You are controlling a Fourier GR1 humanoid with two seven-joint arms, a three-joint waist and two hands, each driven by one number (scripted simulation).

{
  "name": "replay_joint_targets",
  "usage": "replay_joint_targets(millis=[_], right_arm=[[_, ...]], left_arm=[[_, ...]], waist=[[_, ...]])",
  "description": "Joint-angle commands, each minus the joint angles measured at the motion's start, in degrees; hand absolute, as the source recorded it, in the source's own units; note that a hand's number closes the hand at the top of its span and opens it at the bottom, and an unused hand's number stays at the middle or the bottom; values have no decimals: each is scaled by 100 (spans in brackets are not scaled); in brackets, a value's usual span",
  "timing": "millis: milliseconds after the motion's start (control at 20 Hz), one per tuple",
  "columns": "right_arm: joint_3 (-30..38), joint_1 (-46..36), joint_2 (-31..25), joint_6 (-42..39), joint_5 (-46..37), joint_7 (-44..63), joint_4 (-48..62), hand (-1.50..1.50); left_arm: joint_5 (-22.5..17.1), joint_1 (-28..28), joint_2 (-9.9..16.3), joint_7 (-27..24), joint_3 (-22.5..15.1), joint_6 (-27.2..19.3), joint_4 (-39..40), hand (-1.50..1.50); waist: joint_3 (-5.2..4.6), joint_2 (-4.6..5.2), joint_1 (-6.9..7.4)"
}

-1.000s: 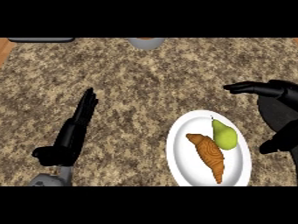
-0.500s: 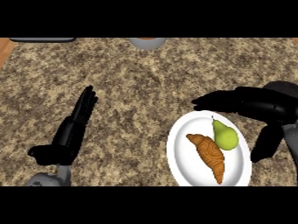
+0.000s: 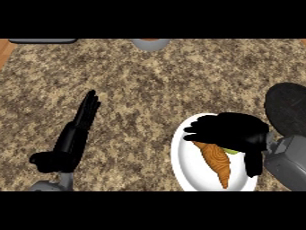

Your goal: Pick the croissant from the plate and place it in the pan

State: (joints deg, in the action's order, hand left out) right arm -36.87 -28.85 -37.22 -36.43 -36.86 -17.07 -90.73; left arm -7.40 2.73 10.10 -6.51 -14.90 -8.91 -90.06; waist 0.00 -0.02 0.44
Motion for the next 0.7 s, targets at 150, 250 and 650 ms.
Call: replay_joint_targets(millis=[150, 250, 650], right_arm=[[118, 641, -2, 15, -851, -160, -249, -150], [161, 679, 278, -78, -1040, -139, -195, -150], [734, 650, 654, -15, -1550, -643, 526, -150]], left_arm=[[91, -50, -74, 345, 118, 46, -397, 0], [335, 20, -422, -188, -37, -4, 262, 0], [199, -118, -146, -10, 403, 417, -102, 0]], waist=[[0, -6, -48], [-1, 0, -52], [-1, 2, -26]])
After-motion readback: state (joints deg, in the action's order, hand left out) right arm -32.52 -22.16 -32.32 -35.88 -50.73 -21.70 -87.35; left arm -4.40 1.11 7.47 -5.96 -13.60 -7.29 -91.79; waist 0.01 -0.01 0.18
